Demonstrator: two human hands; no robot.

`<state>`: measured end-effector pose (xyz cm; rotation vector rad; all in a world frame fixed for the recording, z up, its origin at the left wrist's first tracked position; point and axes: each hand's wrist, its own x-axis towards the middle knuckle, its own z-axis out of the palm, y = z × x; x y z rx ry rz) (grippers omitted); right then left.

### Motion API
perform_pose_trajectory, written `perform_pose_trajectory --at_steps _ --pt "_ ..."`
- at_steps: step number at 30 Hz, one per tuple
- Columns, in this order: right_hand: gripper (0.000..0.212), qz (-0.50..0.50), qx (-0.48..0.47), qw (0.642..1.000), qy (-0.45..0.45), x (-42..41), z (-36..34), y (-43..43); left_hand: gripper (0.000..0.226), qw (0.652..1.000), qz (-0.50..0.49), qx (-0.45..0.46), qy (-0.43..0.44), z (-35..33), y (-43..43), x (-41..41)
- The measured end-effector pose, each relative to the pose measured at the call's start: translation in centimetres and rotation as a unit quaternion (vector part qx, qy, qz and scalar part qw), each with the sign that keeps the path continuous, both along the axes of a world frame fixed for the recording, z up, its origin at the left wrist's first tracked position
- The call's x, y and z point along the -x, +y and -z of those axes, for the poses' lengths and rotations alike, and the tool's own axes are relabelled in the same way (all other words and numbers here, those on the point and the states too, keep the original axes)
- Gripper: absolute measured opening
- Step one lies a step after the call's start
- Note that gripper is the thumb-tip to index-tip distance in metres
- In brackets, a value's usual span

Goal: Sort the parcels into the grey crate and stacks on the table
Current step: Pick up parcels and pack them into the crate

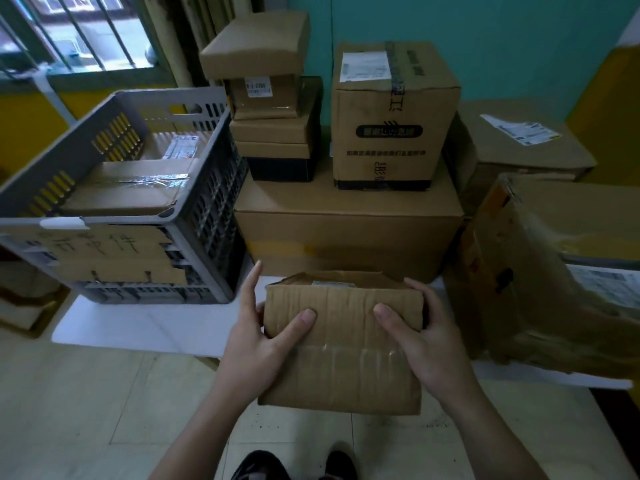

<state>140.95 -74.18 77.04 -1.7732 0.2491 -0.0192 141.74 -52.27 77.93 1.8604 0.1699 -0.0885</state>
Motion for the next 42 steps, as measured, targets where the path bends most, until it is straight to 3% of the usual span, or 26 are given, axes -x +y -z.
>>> perform_pose_trajectory --at_steps 3,6,9,13,19,22,25,28,31,35,42 --pt "0.087 0.009 -0.007 1.0 0.012 0.1 0.2 -0.1 0.111 1.0 -0.002 0.003 0.003 0.0 -0.2 -0.1" --pt "0.078 -0.005 -0.008 1.0 0.008 0.1 0.4 -0.1 0.103 1.0 0.004 -0.002 0.007 0.0 -0.2 0.0" --pt "0.072 -0.032 -0.034 0.999 0.014 0.1 0.6 -0.3 0.081 1.0 0.017 -0.015 -0.007 0.0 0.1 0.0" --pt "0.047 -0.038 -0.098 0.994 0.02 0.2 1.4 -1.0 0.061 1.0 0.018 0.018 -0.002 -0.1 2.0 -0.5" --pt "0.051 -0.103 0.054 0.993 -0.006 -0.7 3.8 -0.7 0.066 0.998 0.03 0.018 0.046 -0.1 5.5 -0.9" --pt "0.041 -0.123 0.141 0.982 -0.019 -1.9 4.3 -0.3 0.08 0.995 0.061 0.029 0.078 -0.7 7.2 -1.0" --pt "0.03 -0.125 0.139 0.981 -0.04 -3.1 3.8 0.6 0.074 0.998 0.002 -0.001 0.064 -0.9 7.5 -1.2" --pt "0.032 -0.111 0.12 0.983 -0.087 -3.7 3.4 1.6 0.057 0.988 -0.082 -0.117 -0.063 -1.1 7.3 -1.0" --pt "0.028 -0.077 0.139 0.974 -0.163 -3.9 3.1 2.7 0.031 0.977 -0.056 -0.15 -0.14 -1.6 6.3 -0.4" --pt "0.017 -0.017 0.193 0.943 -0.272 -4.1 2.7 3.0 0.049 0.985 0.0 -0.111 -0.134 -1.8 4.2 0.7" --pt "0.017 -0.01 0.214 0.934 -0.286 -3.4 3.9 3.0 0.044 0.979 -0.001 -0.173 -0.112 -0.4 2.0 0.8"
